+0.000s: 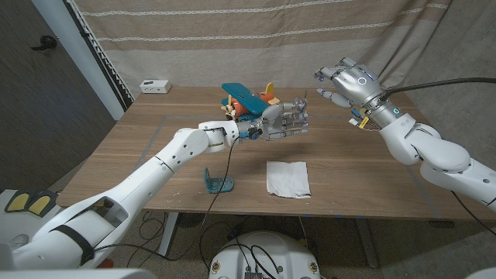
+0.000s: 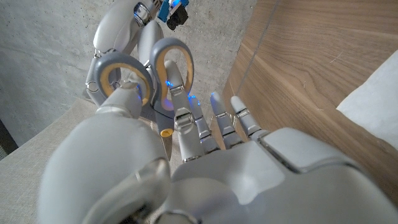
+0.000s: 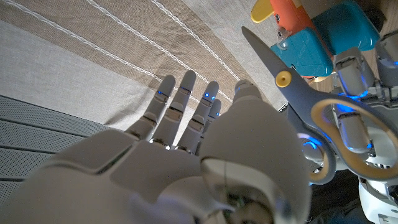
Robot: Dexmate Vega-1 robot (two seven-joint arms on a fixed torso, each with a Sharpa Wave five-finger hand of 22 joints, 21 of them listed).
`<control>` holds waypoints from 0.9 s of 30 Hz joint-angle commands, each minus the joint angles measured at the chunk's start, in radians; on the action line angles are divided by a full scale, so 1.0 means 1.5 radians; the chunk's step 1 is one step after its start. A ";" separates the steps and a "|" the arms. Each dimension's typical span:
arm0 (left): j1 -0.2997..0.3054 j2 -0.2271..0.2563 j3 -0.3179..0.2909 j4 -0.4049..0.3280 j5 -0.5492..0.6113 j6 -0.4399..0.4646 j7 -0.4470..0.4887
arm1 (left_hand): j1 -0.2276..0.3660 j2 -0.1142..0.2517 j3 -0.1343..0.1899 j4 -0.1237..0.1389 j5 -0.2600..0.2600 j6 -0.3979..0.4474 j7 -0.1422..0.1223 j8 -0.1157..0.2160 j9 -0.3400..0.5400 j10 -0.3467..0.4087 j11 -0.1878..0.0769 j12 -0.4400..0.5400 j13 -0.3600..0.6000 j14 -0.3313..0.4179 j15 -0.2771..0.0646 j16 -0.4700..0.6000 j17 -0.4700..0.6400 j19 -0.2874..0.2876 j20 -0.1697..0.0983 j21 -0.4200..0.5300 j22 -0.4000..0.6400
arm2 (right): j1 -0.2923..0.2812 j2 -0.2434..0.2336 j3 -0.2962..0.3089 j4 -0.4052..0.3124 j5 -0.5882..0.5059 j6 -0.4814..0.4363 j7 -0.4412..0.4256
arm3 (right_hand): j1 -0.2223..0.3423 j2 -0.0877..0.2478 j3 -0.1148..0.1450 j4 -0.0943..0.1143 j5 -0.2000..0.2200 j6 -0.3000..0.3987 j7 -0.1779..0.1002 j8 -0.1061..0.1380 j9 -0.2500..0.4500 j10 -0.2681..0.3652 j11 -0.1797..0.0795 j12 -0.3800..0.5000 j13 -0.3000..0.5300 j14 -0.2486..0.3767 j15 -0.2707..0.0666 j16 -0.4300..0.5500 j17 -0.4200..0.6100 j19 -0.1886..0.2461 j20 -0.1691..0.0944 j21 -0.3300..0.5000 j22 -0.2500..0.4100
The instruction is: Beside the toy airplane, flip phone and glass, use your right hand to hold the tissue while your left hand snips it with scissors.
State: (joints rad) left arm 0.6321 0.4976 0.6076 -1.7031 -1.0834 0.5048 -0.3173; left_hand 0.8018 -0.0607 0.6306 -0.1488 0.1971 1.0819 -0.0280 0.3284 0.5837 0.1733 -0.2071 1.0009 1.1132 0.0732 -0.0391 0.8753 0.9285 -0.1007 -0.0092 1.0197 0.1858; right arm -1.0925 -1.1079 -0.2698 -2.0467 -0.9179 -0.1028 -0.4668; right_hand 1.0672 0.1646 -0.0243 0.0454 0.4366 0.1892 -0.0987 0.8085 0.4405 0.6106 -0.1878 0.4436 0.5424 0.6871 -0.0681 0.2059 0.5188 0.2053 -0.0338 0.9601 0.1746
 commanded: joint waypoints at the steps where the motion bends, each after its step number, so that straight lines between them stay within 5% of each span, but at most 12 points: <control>1: 0.009 0.006 -0.003 -0.016 0.013 -0.015 0.009 | 0.025 0.014 0.011 0.001 0.005 0.054 -0.057 0.006 0.003 -0.003 -0.003 -0.019 -0.021 0.002 -0.077 -0.019 -0.020 0.001 -0.002 -0.004 0.001 | 0.001 -0.001 0.000 -0.004 -0.003 0.003 -0.003 | -0.001 -0.002 0.002 -0.003 0.004 0.003 -0.002 -0.003 0.002 -0.002 -0.002 0.000 0.000 -0.003 -0.111 0.004 0.002 0.000 0.002 -0.005 0.002; 10: 0.008 0.004 -0.001 -0.006 0.011 -0.025 -0.015 | 0.016 -0.014 0.030 0.000 0.007 0.048 -0.068 0.010 0.002 -0.038 -0.003 -0.115 -0.107 0.004 -0.069 -0.098 -0.111 0.018 -0.007 -0.008 0.005 | -0.001 -0.002 0.000 -0.010 -0.009 0.002 -0.002 | 0.001 -0.001 0.004 -0.007 0.005 0.005 -0.004 -0.004 0.003 -0.001 -0.002 0.000 0.001 -0.004 -0.111 0.007 0.002 0.001 0.002 -0.008 0.002; 20: 0.017 -0.004 -0.003 0.006 0.016 -0.058 -0.036 | 0.006 -0.021 0.040 0.007 0.011 0.042 -0.077 0.014 0.004 0.035 -0.003 -0.156 -0.181 0.036 -0.077 -0.135 -0.172 0.037 -0.024 -0.006 0.004 | -0.003 -0.003 0.002 -0.017 -0.015 -0.002 0.006 | 0.002 0.000 0.007 -0.010 0.006 0.007 -0.006 -0.005 0.003 0.000 -0.004 0.000 0.000 -0.007 -0.111 0.007 -0.001 0.002 0.002 -0.012 0.003; 27: 0.032 -0.016 -0.008 0.014 0.019 -0.090 -0.039 | -0.001 -0.024 0.045 0.010 0.014 0.029 -0.087 0.017 0.011 0.056 -0.005 -0.193 -0.231 0.058 -0.103 -0.162 -0.210 0.044 -0.032 -0.004 0.005 | -0.001 -0.004 0.002 -0.020 -0.022 -0.005 0.013 | 0.002 0.000 0.008 -0.011 0.007 0.009 -0.006 -0.005 0.004 0.001 -0.004 0.000 0.000 -0.006 -0.111 0.009 -0.001 0.003 0.002 -0.013 0.003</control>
State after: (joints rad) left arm 0.6573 0.4925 0.6030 -1.7000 -1.0618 0.4291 -0.3584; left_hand 0.8080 -0.0895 0.6895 -0.1365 0.2085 1.0402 -0.0590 0.3445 0.5949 0.2431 -0.2143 0.7239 0.7848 0.1447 -0.0385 0.6411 0.6264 -0.0444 -0.0355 1.0094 0.1887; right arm -1.0952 -1.1118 -0.2681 -2.0683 -0.9392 -0.1034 -0.4616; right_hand 1.0673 0.1646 -0.0133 0.0344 0.4405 0.1946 -0.1040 0.8009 0.4431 0.6107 -0.1877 0.4438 0.5425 0.6798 -0.0609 0.2147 0.5142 0.2054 -0.0338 0.9429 0.1745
